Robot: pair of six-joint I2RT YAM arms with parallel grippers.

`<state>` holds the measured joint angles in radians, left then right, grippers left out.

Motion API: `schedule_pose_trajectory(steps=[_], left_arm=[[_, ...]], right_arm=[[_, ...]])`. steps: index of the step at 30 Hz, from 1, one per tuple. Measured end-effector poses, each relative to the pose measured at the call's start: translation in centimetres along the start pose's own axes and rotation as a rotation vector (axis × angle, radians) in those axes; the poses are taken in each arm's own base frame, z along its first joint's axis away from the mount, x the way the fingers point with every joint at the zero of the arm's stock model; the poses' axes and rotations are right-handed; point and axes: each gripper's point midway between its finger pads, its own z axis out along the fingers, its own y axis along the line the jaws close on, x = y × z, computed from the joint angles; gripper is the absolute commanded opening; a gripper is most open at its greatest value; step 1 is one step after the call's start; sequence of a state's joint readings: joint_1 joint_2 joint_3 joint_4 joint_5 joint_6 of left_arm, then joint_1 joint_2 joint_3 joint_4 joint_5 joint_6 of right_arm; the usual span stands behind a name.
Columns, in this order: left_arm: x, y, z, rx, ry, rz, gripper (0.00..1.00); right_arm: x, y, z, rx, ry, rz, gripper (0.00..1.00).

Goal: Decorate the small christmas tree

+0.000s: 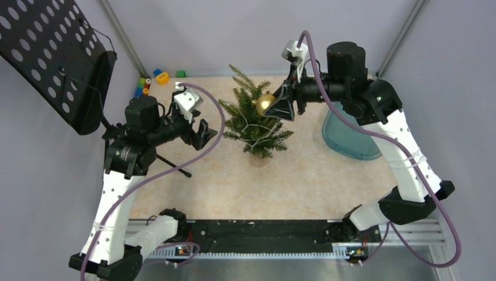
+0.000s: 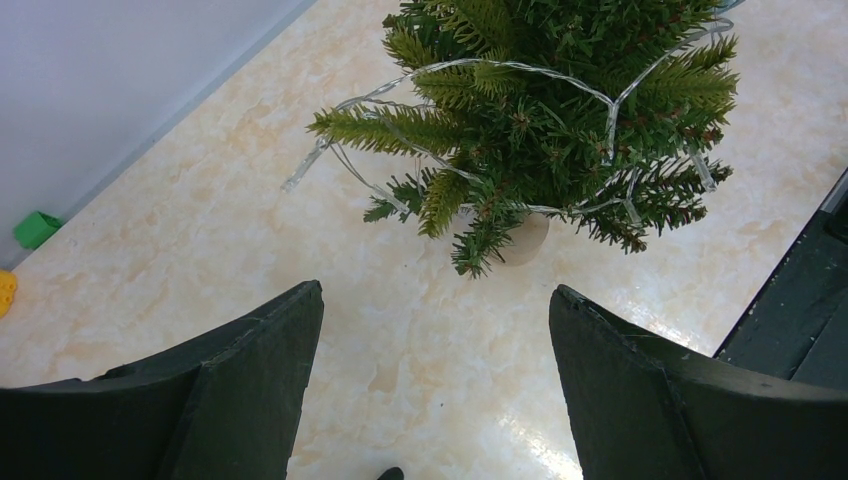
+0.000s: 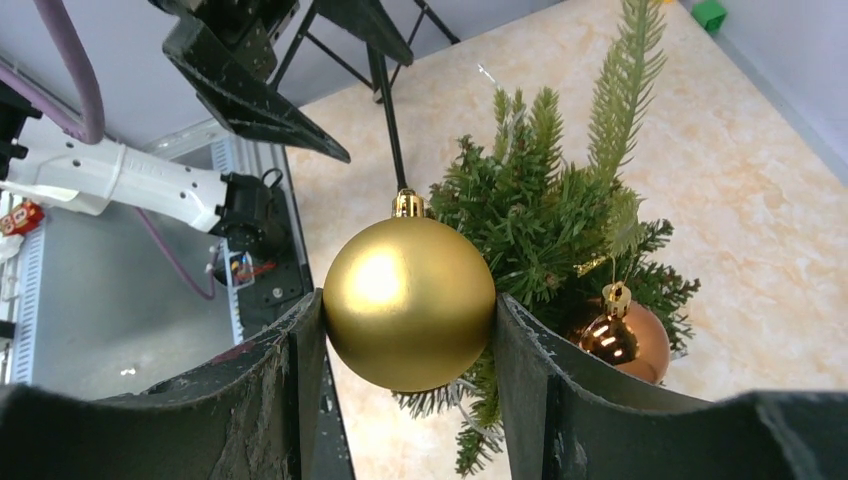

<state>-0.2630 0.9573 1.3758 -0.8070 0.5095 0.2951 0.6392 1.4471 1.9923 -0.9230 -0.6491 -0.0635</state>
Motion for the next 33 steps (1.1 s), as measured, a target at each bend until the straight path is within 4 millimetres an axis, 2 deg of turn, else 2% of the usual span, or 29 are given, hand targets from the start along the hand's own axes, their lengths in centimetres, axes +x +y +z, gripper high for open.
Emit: schedule_pose_trajectory(steps=[7, 10, 15, 23, 33], left_arm=[[0.0, -0.1, 0.0, 0.003, 0.000, 0.000, 0.88], [0.1, -0.1, 0.0, 0.003, 0.001, -0.001, 0.88], [0.1, -0.1, 0.0, 0.003, 0.001, -0.001, 0.88], [0.1, -0.1, 0.1, 0.004, 0.002, 0.001, 0.88], [0.1, -0.1, 0.1, 0.004, 0.002, 0.002, 0.88]], right_arm=[[-2.9, 0.5, -1.0, 0.013, -0.075, -0.048, 0.00], [-2.9, 0.4, -1.0, 0.016, -0.076, -0.045, 0.00], [-2.2, -0.2, -0.6, 0.035, -0.055, -0.031, 0.00], [1.0, -0.9, -0.3, 0.058, 0.047, 0.017, 0.00], [1.8, -0.2, -1.6, 0.074, 0.070, 0.022, 0.00]])
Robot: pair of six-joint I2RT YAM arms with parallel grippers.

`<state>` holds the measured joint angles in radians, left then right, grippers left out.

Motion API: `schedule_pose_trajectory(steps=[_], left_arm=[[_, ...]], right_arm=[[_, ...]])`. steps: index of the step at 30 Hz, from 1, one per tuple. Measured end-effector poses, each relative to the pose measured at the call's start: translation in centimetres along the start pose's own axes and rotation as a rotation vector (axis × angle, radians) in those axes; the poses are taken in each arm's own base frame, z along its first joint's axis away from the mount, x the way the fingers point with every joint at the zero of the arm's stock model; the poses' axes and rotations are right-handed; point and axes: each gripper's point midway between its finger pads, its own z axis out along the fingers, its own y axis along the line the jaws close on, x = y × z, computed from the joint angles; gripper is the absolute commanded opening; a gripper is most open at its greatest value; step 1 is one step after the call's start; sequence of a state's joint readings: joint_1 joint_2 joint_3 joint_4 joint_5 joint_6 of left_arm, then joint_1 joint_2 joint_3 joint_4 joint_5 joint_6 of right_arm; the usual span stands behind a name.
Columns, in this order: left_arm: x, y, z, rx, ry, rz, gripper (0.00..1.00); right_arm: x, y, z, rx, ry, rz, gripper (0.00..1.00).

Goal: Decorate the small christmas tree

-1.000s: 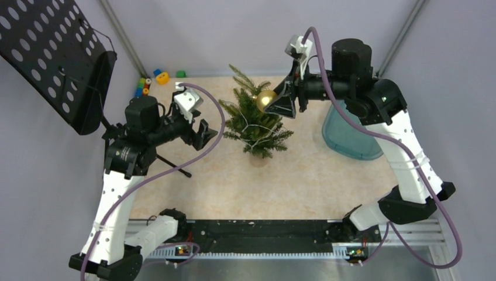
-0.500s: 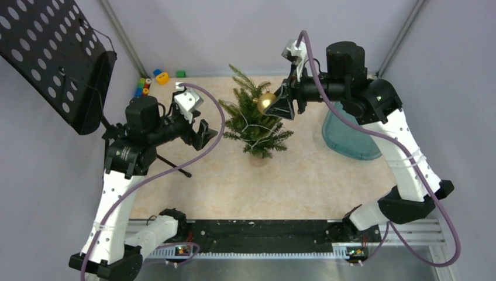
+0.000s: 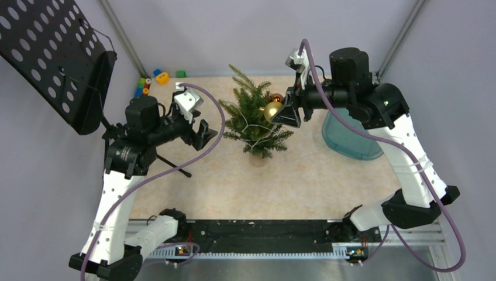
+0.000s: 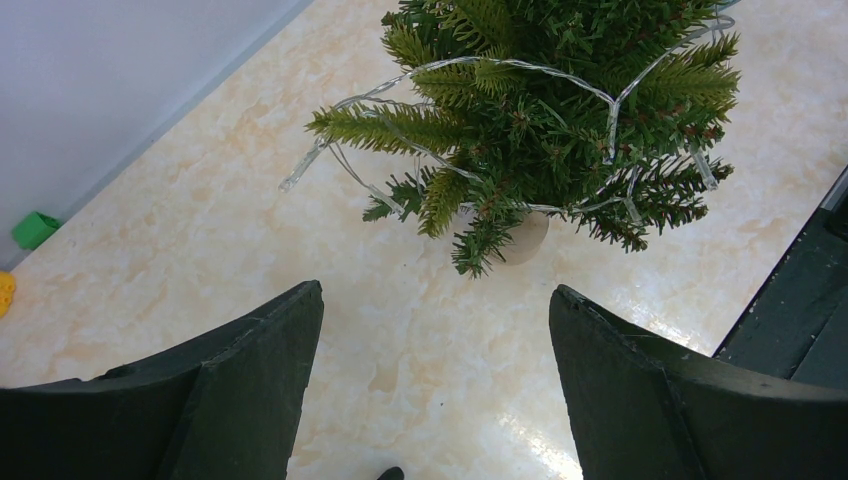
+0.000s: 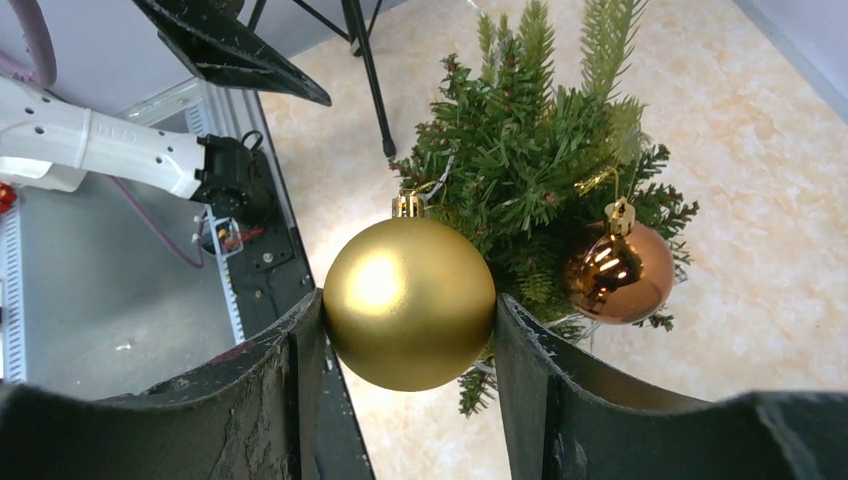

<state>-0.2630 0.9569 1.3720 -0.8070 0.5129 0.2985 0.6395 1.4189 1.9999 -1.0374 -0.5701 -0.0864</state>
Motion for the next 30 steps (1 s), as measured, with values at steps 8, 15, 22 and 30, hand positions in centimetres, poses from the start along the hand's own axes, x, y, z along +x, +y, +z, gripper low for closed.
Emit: schedule_pose_trajectory(steps=[8, 15, 22, 30], left_arm=[[0.0, -0.1, 0.0, 0.004, -0.001, 0.001, 0.88], [-0.1, -0.1, -0.1, 0.006, -0.004, 0.006, 0.88], [-0.2, -0.3, -0.3, 0.011, -0.012, 0.015, 0.88], [-0.2, -0.3, -0.3, 0.011, -0.012, 0.015, 0.88]], right_arm=[[1.1, 0.1, -0.1, -0.003, 0.029, 0.019, 0.00], [1.7, 0.3, -0.3, -0.002, 0.043, 0.028, 0.00], [1.9, 0.4, -0.6, 0.003, 0.041, 0.031, 0.00], [2.3, 0.2, -0.6, 0.022, 0.050, 0.040, 0.00]])
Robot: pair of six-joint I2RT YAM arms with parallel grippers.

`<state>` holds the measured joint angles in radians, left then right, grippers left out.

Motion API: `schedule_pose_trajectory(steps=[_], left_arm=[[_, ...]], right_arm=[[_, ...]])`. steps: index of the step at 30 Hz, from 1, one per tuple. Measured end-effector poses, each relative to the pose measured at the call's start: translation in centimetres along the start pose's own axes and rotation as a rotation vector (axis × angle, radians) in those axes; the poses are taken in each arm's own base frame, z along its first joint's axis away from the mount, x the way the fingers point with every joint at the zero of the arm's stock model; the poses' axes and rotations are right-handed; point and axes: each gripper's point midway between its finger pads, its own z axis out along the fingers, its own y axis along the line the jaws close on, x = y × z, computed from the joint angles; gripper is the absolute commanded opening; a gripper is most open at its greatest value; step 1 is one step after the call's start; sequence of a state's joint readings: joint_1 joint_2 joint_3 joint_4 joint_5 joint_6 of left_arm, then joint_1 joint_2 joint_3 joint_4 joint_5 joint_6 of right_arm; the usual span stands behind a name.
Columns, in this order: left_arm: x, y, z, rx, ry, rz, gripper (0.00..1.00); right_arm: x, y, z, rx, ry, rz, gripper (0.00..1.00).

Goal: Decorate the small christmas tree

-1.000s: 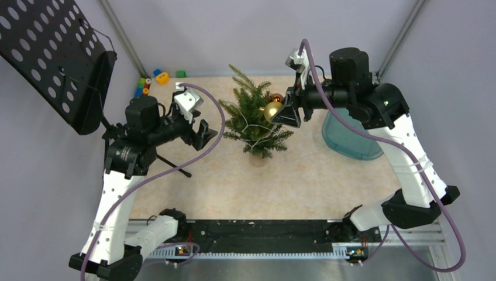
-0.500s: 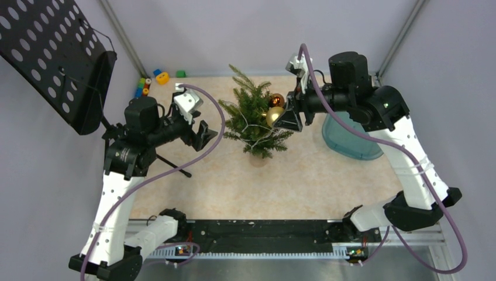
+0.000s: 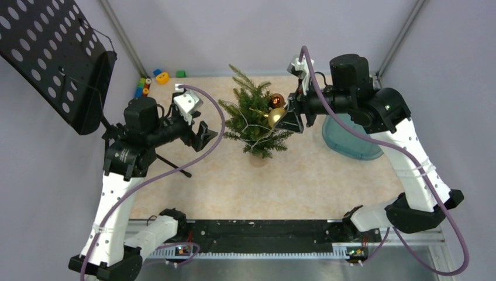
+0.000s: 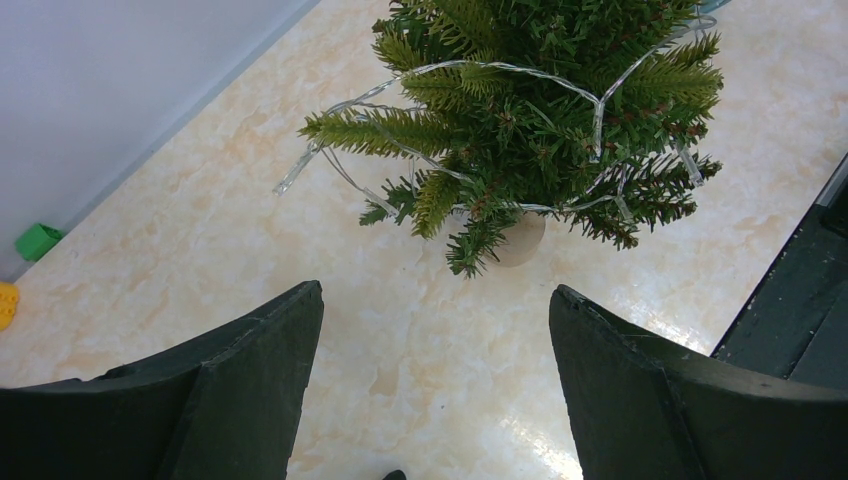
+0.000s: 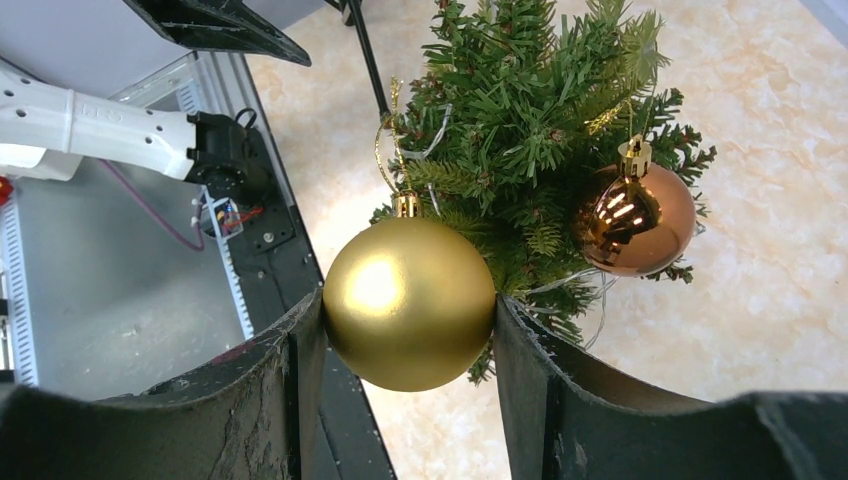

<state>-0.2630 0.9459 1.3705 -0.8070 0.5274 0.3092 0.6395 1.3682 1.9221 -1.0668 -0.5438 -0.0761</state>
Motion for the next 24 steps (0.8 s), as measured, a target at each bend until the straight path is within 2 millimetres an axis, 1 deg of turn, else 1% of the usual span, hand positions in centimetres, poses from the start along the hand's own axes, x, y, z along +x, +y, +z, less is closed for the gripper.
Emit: schedule_pose_trajectory(steps=[11, 15, 21, 24], left_arm=[[0.0, -0.1, 0.0, 0.007, -0.002, 0.000, 0.88], [-0.1, -0.2, 0.0, 0.011, -0.003, 0.000, 0.88], [-0.1, -0.2, 0.0, 0.014, -0.004, -0.001, 0.88], [-0.1, -0.2, 0.0, 0.014, -0.004, 0.000, 0.88]], right_arm=[[-0.1, 0.0, 0.1, 0.001, 0.014, 0.029, 0.00], [-0.1, 0.2, -0.2, 0.001, 0.023, 0.046, 0.00], [-1.4, 0.4, -0.6, 0.002, 0.006, 0.051, 0.00], [-1.5, 0.3, -0.4, 0.001, 0.011, 0.058, 0.00]])
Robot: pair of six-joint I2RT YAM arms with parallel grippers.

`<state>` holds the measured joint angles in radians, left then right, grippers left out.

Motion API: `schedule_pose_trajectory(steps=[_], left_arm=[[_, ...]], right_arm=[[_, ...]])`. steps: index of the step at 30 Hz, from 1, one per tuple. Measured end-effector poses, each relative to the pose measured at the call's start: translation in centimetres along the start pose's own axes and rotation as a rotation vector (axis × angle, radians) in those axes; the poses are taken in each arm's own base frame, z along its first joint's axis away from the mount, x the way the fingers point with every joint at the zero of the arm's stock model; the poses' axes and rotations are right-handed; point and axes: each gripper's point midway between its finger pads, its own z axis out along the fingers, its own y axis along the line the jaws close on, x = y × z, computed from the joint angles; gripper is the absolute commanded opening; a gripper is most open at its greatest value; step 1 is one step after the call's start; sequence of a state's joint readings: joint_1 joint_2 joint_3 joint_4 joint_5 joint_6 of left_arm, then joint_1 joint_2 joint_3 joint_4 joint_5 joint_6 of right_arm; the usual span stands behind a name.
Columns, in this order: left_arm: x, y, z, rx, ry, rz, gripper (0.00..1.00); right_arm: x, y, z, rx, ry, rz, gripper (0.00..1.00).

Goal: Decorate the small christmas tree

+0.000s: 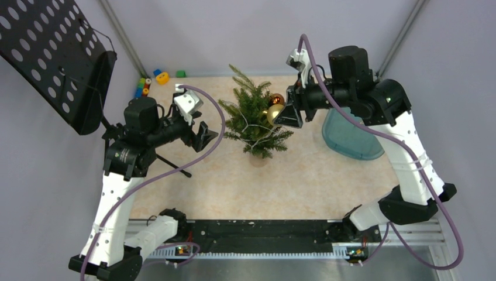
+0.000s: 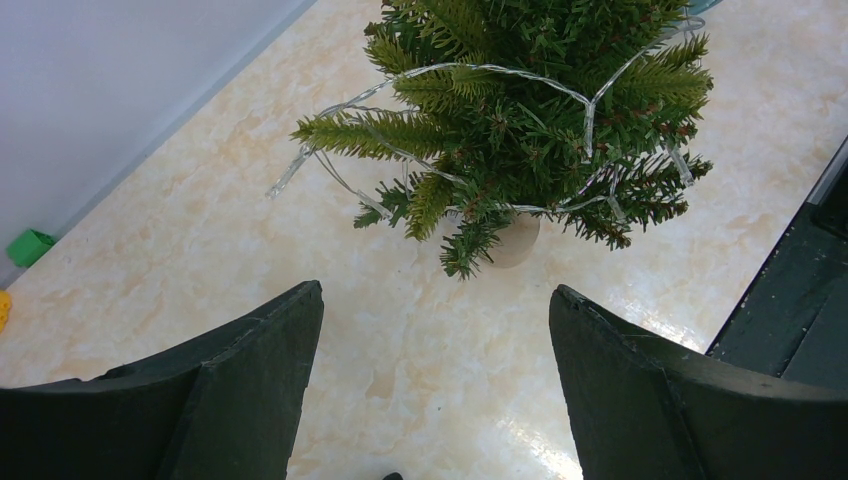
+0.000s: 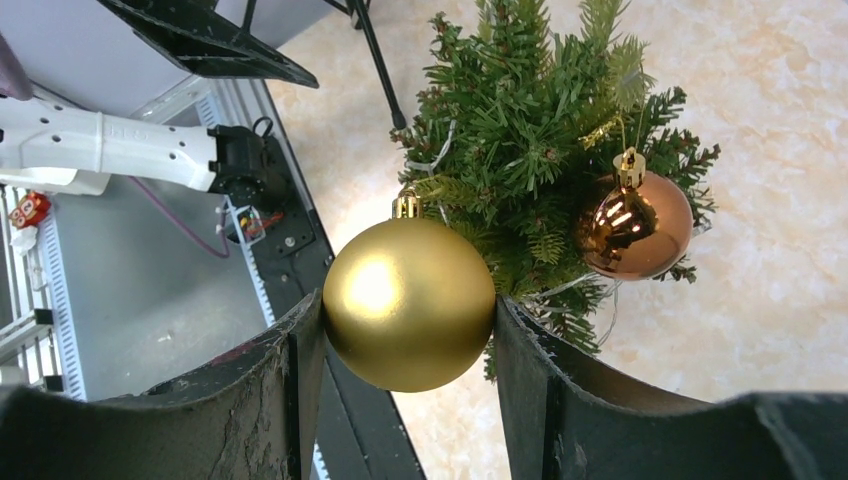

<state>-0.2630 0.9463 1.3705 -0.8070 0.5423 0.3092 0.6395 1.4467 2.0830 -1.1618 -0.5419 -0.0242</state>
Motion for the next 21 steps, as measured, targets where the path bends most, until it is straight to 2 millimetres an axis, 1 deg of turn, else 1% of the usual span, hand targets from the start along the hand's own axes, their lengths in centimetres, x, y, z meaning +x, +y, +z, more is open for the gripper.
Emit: schedule_pose_trajectory(steps=[6, 21], left_arm=[[0.00, 0.00, 0.00, 0.000, 0.000, 0.000, 0.88], [-0.01, -0.04, 0.00, 0.002, -0.001, 0.000, 0.88]], right_arm=[[0.63, -0.56, 0.66, 0.009, 0.033, 0.020, 0.00], [1.13, -0.43, 0.56, 0.015, 0.052, 0.067, 0.00]])
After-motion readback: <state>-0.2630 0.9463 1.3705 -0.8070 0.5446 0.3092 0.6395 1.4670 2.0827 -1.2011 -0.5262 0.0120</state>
